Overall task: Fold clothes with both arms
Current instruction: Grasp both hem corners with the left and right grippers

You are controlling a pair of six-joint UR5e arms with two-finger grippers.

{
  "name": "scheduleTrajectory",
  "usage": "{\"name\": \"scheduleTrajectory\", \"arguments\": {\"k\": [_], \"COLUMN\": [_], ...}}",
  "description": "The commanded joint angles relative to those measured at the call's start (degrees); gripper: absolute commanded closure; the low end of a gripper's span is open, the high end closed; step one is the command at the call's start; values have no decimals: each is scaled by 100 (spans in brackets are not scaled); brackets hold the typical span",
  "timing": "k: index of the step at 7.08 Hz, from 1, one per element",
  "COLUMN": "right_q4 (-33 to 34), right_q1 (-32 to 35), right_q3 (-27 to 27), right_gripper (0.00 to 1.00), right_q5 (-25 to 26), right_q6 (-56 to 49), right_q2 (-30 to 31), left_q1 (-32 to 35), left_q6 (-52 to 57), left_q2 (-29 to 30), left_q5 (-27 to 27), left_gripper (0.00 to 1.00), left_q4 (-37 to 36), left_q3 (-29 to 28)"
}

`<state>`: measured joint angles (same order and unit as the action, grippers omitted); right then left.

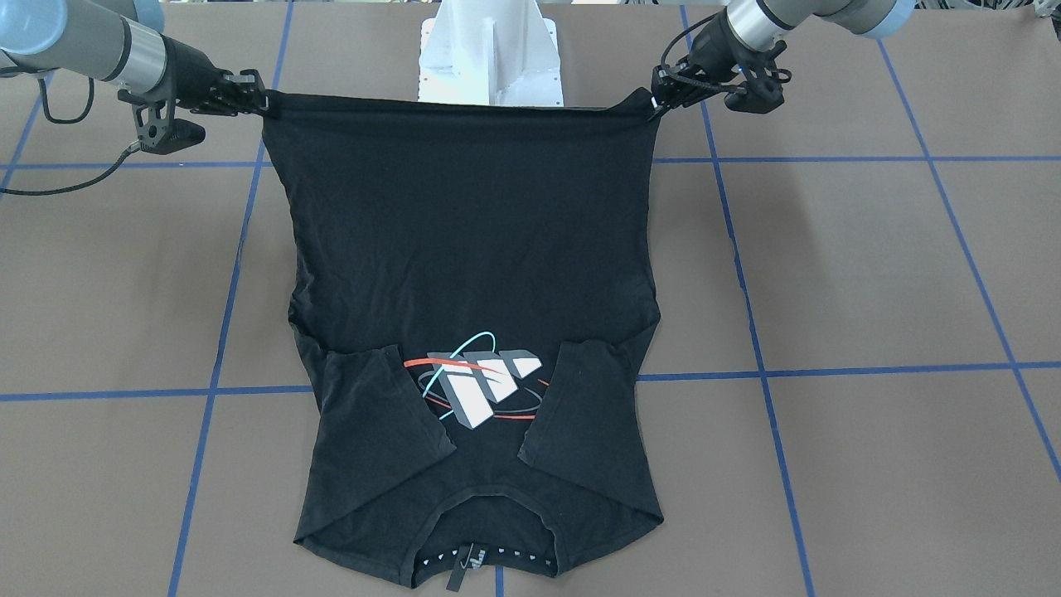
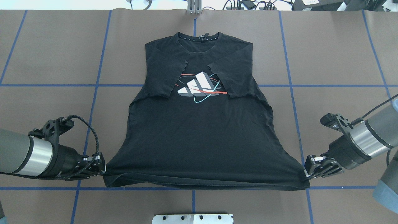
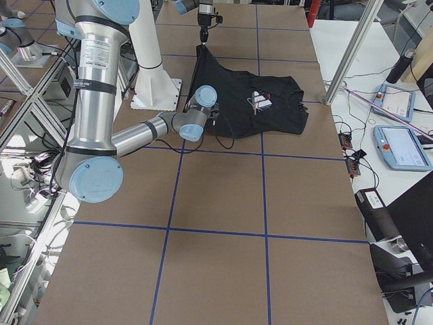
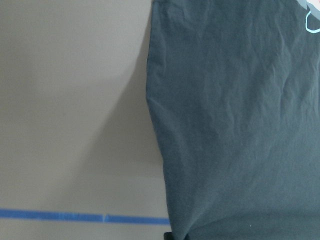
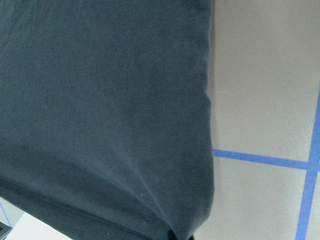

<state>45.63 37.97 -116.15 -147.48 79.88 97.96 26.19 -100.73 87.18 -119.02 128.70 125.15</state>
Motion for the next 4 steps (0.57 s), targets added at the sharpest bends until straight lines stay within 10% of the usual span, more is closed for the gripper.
{"name": "scheduleTrajectory", "arguments": {"k": [1, 4], "right_q4": [-36, -36], "right_q1": [-9, -141], "right_q3": [-30, 144], "right_gripper": [100, 100], "right_q5": [-526, -293], "right_q6": [28, 685], "right_q2": [109, -372], "left_q1": [-297, -501], "left_q6": [-464, -1308], "left_q2": [10, 563], "left_q5": [-210, -175], "left_gripper": [100, 100], "left_q4": [-64, -64], "left_q3": [150, 63]}}
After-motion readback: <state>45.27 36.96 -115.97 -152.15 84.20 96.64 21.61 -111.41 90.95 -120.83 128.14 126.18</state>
